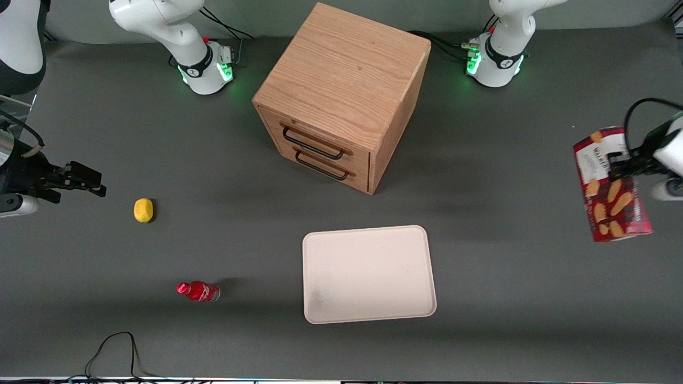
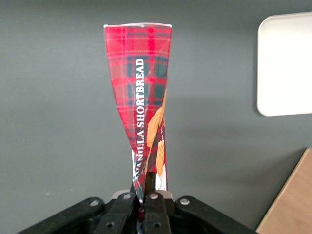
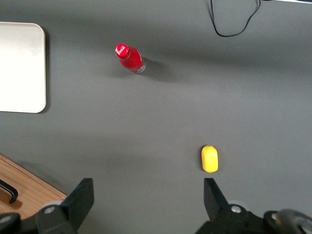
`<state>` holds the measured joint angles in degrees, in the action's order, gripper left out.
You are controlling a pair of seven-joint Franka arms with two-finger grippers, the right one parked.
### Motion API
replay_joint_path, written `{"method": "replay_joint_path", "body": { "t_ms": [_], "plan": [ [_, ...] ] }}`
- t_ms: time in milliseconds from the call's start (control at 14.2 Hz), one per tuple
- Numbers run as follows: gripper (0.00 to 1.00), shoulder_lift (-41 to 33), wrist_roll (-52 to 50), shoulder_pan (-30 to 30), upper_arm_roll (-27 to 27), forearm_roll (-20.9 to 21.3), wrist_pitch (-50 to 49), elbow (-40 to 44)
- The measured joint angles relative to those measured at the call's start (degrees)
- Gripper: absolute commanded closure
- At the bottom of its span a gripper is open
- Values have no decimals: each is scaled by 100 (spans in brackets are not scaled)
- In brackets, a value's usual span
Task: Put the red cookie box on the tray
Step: 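Carry the held box over the white tray and lower it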
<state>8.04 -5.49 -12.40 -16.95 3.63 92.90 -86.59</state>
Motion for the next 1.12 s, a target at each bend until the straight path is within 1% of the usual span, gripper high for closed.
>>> {"method": "replay_joint_path", "body": {
  "t_ms": [211,562,773,984,1124],
  "plan": [
    [100,437,-514,743,172,33,1,436],
    [100,1188,-784,1907,387,36,14,1442],
    [100,1772,-1330,2526,445,55,17,2195],
    [100,2363,-2194,3154,797,85,18,2881],
    [100,2658,-2614,3367,927,92,26,3158]
  ]
}}
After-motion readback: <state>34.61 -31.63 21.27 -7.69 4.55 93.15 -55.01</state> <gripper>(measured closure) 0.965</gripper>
